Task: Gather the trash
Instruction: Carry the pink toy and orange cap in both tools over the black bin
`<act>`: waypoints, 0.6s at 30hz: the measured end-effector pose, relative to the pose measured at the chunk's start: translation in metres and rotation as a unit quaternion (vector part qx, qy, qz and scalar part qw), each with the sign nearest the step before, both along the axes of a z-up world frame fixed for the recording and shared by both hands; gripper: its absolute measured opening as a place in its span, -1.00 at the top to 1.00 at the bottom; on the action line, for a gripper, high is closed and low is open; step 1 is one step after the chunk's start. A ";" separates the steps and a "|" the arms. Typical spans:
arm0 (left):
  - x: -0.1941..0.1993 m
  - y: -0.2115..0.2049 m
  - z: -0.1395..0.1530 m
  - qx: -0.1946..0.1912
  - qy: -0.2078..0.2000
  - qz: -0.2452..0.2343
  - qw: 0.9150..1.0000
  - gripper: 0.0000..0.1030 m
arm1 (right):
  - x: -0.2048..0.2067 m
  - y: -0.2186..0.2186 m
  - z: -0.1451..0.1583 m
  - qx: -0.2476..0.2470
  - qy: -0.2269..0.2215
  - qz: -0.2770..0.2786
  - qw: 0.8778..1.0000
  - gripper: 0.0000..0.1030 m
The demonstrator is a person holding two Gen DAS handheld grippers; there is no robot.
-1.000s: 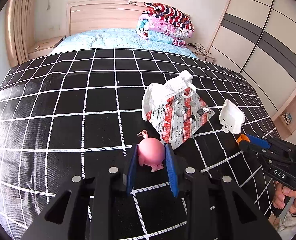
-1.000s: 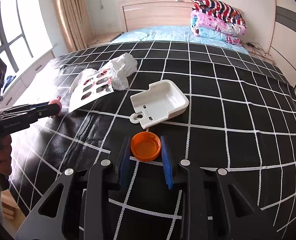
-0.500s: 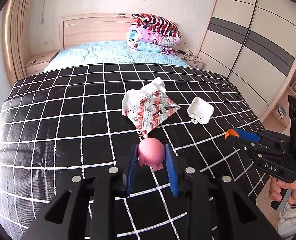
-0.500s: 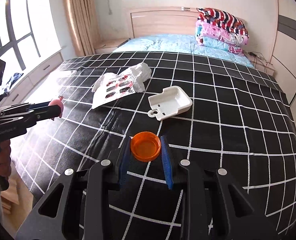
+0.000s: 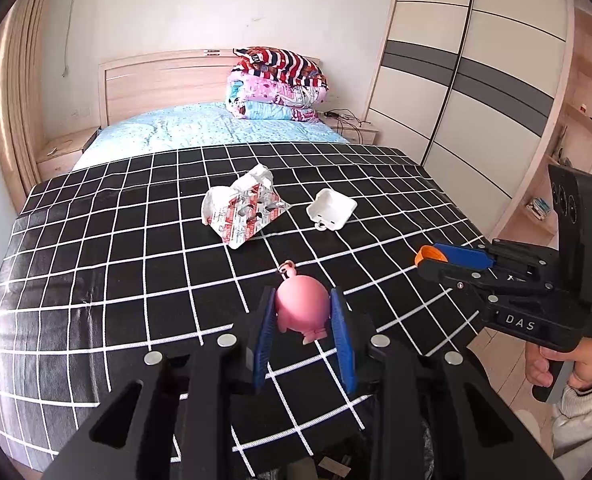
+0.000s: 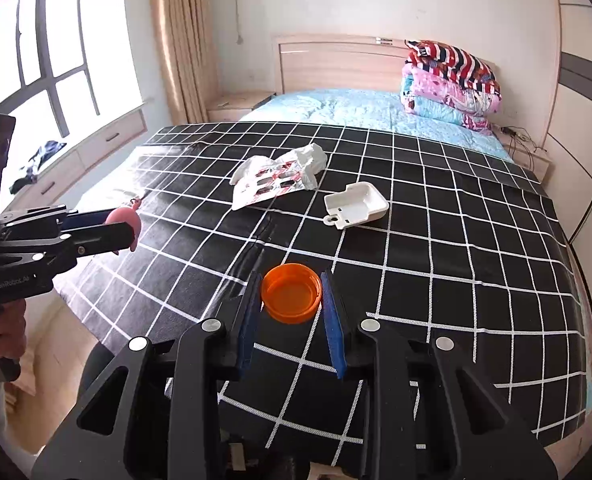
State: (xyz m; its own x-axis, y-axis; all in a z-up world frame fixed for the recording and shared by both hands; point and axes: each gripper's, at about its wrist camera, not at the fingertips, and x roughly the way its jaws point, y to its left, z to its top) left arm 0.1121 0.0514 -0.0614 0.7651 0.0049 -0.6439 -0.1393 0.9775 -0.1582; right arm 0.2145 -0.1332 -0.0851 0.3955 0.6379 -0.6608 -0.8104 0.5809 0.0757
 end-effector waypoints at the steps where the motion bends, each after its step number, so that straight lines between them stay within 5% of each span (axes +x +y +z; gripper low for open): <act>1: -0.004 -0.004 0.000 0.000 -0.001 -0.004 1.000 0.48 | -0.004 -0.002 0.000 0.000 0.000 0.003 1.000 0.42; 18: -0.048 -0.056 -0.033 -0.007 0.032 -0.057 0.998 0.48 | -0.068 -0.026 -0.034 -0.014 0.035 0.065 0.997 0.42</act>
